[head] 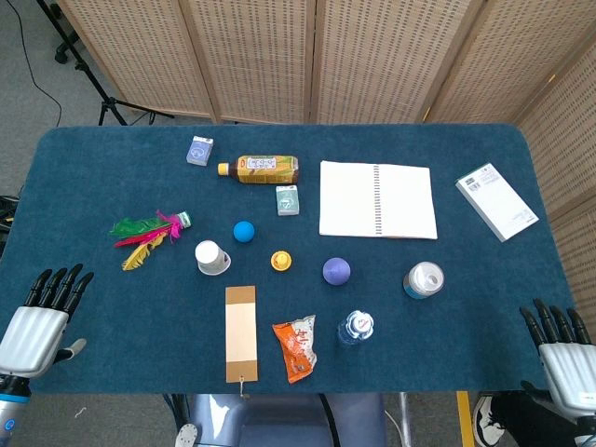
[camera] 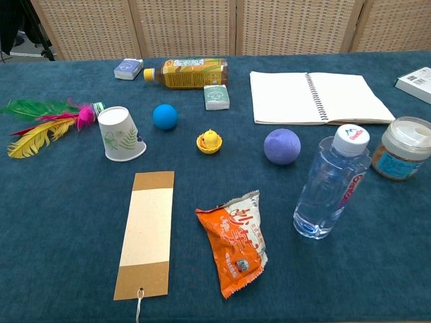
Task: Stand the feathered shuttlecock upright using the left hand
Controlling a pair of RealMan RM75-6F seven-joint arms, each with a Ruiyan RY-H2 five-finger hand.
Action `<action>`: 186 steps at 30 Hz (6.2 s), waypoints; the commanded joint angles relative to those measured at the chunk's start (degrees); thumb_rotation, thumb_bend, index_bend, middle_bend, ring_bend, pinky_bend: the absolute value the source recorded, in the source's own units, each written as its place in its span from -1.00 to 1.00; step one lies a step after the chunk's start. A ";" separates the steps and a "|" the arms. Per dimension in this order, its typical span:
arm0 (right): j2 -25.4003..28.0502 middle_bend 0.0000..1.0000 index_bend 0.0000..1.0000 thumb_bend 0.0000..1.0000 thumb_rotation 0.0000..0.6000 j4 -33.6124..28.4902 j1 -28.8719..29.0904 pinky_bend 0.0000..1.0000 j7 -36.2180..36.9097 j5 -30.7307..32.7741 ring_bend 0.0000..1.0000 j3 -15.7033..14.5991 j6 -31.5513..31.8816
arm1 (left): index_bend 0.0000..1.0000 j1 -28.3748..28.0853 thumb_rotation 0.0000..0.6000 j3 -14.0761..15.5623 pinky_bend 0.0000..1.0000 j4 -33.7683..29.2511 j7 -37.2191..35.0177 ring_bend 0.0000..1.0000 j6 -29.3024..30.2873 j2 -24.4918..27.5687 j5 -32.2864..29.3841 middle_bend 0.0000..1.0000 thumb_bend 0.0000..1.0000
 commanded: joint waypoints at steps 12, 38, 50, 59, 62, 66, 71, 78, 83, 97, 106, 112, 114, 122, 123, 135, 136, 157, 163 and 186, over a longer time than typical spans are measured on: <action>0.00 -1.00 -1.00 -1.00 1.00 0.06 0.23 -1.00 0.14 0.58 -1.00 0.20 -0.47 | -1.00 -0.17 1.00 -0.07 -1.00 0.18 0.28 -1.00 -0.59 -0.17 -0.72 -1.00 -1.00; -0.34 -1.00 -1.00 -1.00 1.00 0.03 0.73 -1.00 0.48 0.44 -1.00 0.20 -1.35 | -0.98 -2.29 1.00 -3.18 -1.00 -3.15 0.13 -1.00 -1.70 1.71 -3.55 -1.00 -0.99; 0.04 -1.00 -1.00 -1.00 1.00 -0.12 0.55 -1.00 1.43 -0.89 -1.00 -0.18 -1.02 | -0.57 -13.56 1.00 -12.91 -1.00 -4.13 -0.62 -1.00 -15.89 0.35 -21.66 -1.00 -0.88; 0.25 -1.00 -1.00 -1.00 1.00 0.23 0.65 -1.00 2.36 -0.90 -1.00 -0.13 -1.22 | -0.36 -19.79 1.00 -16.57 -1.00 -1.22 2.95 -1.00 -21.89 -2.15 -36.98 -1.00 -0.62; 0.25 -1.00 -1.00 -1.00 1.00 0.30 0.70 -1.00 2.46 -0.81 -1.00 -0.09 -1.33 | -0.31 -21.12 1.00 -17.31 -1.00 0.22 3.10 -1.00 -22.64 -3.33 -40.52 -1.00 -0.54; 0.20 -1.00 -1.00 -1.00 1.00 0.38 0.76 -1.00 2.47 -0.68 -1.00 -0.08 -1.50 | -0.28 -22.94 1.00 -18.09 -1.00 3.61 3.30 -1.00 -22.80 -5.37 -43.77 -1.00 -0.50; 0.21 -1.00 -1.00 -1.00 1.00 0.43 0.79 -1.00 2.54 -0.49 -1.00 -0.02 -1.57 | -0.28 -25.01 1.00 -18.34 -1.00 8.61 4.54 -1.00 -23.27 -7.66 -46.82 -1.00 -0.50; 0.20 -1.00 -1.00 -1.00 1.00 0.62 0.91 -1.00 2.78 -0.04 -1.00 0.09 -1.83 | -0.23 -27.26 1.00 -17.70 -1.00 16.68 6.53 -1.00 -24.50 -10.03 -49.69 -1.00 -0.50; 0.00 -1.00 -1.00 -1.00 1.00 0.85 1.11 -1.00 2.60 0.41 -1.00 0.14 -2.31 | -0.21 -28.06 1.00 -17.37 -1.00 22.00 5.88 -1.00 -26.92 -11.82 -52.28 -1.00 -0.50; 0.28 -1.00 -1.00 -1.00 1.00 0.78 0.91 -1.00 3.01 0.36 -1.00 0.32 -1.59 | -0.16 -27.55 1.00 -15.55 -1.00 34.24 -1.65 -1.00 -31.70 -19.10 -50.42 -1.00 -0.49; 0.19 -1.00 -1.00 -1.00 1.00 0.88 0.87 -1.00 3.18 0.12 -1.00 0.32 -1.42 | -0.13 -27.64 1.00 -16.72 -1.00 38.35 -7.13 -1.00 -30.51 -22.22 -46.00 -1.00 -0.49; 0.18 -1.00 -1.00 -1.00 1.00 0.98 0.88 -1.00 3.36 -0.02 -1.00 0.29 -1.43 | -0.12 -27.86 1.00 -17.00 -1.00 40.62 -8.24 -1.00 -30.73 -23.67 -45.00 -1.00 -0.49; 0.16 -1.00 -1.00 -1.00 1.00 1.03 0.91 -1.00 3.40 0.01 -1.00 0.30 -1.50 | -0.11 -27.97 1.00 -17.10 -1.00 41.71 -8.64 -1.00 -30.91 -24.38 -44.70 -1.00 -0.49; -0.06 -1.00 -1.00 -1.00 1.00 1.27 1.00 -1.00 3.25 0.26 -1.00 0.31 -1.77 | -0.11 -29.10 1.00 -18.18 -1.00 47.74 -11.98 -1.00 -33.07 -28.56 -43.67 -1.00 -0.49; -0.10 -1.00 -1.00 -1.00 1.00 1.32 1.03 -1.00 3.25 0.37 -1.00 0.34 -1.84 | -0.11 -29.22 1.00 -18.33 -1.00 48.32 -12.41 -1.00 -33.34 -29.10 -43.57 -1.00 -0.49; -0.41 -1.00 -1.00 -1.00 1.00 1.82 1.37 -1.00 3.30 0.85 -1.00 0.36 -2.57 | -0.06 -29.72 1.00 -19.30 -1.00 49.65 -13.13 -1.00 -33.19 -31.31 -42.39 -1.00 -0.49; -0.45 -1.00 -1.00 -1.00 1.00 1.85 1.40 -1.00 3.29 0.83 -1.00 0.35 -2.64 | -0.05 -29.76 1.00 -19.47 -1.00 49.57 -13.17 -1.00 -33.11 -31.40 -42.35 -1.00 -0.49; -0.59 -1.00 -1.00 -1.00 1.00 1.82 1.47 -1.00 3.00 0.86 -1.00 0.16 -2.82 | 0.38 -29.56 1.00 -21.00 -1.00 48.70 -15.10 -1.00 -30.31 -32.04 -39.81 -1.00 -0.21; -0.68 -1.00 -1.00 -1.00 1.00 1.91 1.56 -1.00 2.99 0.99 -1.00 0.17 -2.96 | 0.43 -29.91 1.00 -21.52 -1.00 48.11 -15.38 -1.00 -29.33 -31.65 -38.66 -1.00 -0.14; -0.22 -1.00 -1.00 -1.00 1.00 2.14 1.65 -1.00 4.52 1.01 -1.00 0.37 -2.80 | 0.59 -32.48 1.00 -24.98 -1.00 34.18 -9.52 -1.00 -21.41 -25.82 -35.52 -1.00 -0.01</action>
